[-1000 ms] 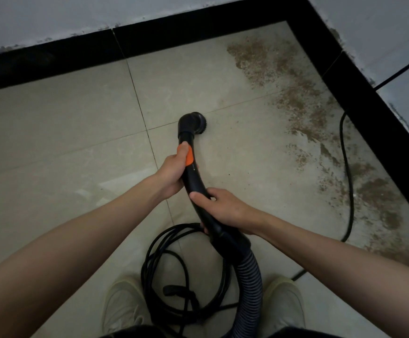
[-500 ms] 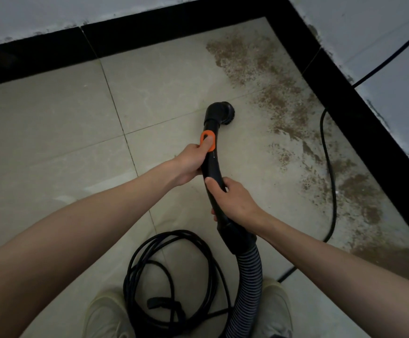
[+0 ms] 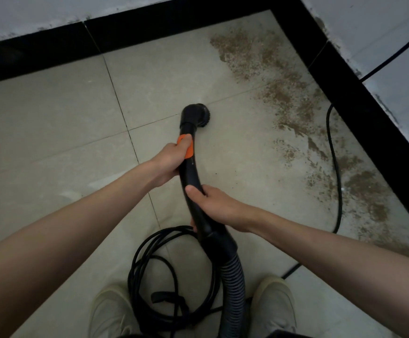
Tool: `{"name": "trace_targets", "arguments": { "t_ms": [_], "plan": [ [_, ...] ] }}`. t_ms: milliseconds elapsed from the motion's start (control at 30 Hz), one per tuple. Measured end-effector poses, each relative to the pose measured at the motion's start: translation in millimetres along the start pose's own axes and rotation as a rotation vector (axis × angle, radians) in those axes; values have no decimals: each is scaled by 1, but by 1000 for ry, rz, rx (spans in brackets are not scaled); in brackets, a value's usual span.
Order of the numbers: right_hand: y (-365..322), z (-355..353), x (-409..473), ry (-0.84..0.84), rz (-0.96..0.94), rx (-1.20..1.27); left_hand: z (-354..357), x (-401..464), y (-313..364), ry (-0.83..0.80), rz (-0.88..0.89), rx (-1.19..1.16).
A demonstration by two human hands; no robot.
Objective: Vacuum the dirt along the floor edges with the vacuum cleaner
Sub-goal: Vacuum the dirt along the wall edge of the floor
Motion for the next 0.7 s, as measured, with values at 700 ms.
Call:
{"name": "trace_targets", "arguments": {
  "t_ms": [700],
  "plan": [
    [24, 64, -7, -662, 284, -103, -58, -89, -68, 105, -76, 4]
  ]
}}
Point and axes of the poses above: each hand's wrist, its own x-axis towards the middle knuckle, its own z-axis out of the palm, y = z × x, the point moved 1 cm from there along x, towards the middle knuckle, and after that the axes turned 8 degrees about z, right-handed, at the moved point
